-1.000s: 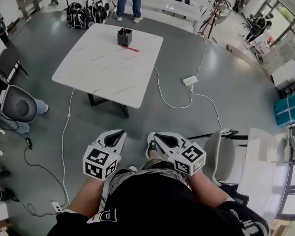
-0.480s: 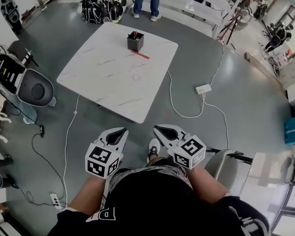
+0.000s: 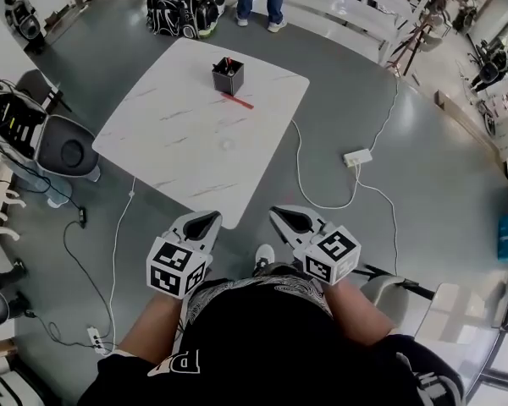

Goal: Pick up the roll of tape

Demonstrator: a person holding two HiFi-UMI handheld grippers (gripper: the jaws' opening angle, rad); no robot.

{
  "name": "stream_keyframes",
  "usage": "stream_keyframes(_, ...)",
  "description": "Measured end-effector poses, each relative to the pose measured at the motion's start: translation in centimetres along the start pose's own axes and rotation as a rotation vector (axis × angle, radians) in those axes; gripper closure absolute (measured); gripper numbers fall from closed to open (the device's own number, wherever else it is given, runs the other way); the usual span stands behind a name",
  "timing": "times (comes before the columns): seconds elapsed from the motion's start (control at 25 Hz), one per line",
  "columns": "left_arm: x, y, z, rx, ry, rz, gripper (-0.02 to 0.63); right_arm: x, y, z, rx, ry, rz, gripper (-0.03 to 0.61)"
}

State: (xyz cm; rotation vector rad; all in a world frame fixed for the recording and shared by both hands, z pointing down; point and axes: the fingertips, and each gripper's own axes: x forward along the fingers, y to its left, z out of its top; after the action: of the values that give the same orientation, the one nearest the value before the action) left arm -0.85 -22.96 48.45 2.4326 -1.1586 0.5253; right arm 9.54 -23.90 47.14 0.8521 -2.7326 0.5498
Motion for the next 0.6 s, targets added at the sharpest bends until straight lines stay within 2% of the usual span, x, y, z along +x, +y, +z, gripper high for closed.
stream_keyframes(0.32,4.4,1.8,1.4,0.014,0.021,0.066,0.594,0.2,-5.0,0.2,0.006,0.004,0.025,0.574)
stream_keyframes(0.6,5.5,3.2,2.1,0.022,0.038,0.099,0.594,1.8,-6.6,0.3,0.011,0.019,0.06,0.574)
